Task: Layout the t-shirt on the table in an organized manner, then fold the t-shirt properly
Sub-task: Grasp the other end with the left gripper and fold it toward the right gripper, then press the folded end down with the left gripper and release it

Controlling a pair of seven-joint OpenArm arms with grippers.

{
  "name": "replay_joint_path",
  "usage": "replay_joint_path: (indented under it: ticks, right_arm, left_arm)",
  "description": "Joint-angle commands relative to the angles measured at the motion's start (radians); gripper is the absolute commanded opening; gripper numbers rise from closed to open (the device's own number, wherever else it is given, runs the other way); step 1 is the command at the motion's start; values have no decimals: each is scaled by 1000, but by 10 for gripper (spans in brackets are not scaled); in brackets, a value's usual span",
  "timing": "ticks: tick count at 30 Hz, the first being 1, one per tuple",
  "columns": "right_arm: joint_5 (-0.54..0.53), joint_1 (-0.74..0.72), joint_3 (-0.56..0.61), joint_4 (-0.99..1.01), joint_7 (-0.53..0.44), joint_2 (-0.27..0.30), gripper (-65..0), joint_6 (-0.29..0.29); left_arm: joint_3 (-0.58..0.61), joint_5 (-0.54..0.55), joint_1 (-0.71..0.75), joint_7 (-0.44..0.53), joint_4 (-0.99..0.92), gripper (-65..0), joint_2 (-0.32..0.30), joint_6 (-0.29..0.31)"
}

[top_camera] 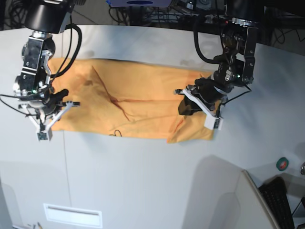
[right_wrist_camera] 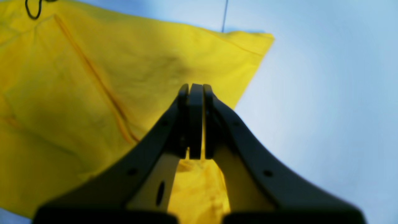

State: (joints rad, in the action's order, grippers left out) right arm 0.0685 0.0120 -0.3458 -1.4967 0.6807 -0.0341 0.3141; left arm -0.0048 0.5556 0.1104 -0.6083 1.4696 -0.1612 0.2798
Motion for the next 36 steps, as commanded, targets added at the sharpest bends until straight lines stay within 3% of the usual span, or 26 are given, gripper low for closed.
replay_joint_path:
  ticks: [1,10,16,26,36]
  right_arm:
    - [-5,-19,-8,-11,-17,7,-650,1]
    - [-5,-19,-14,-11,-17,10,-650,1]
    - [-5,-19,-14,-11,-17,10,-650,1]
    - [-5,-19,-14,-11,-17,10,-650,1]
    - [-5,-19,-14,-11,-17,10,-650,1]
  left_arm:
    - [9,17,-18,21,13,-650,-2,6]
    - [85,17,-59,17,12,-650,25,5]
    - [171,17,-84,20,9,-650,30,-73]
    - [251,17,-96,20,-2,-650,32,-81]
    - [249,17,-96,18,-25,-650,32,-81]
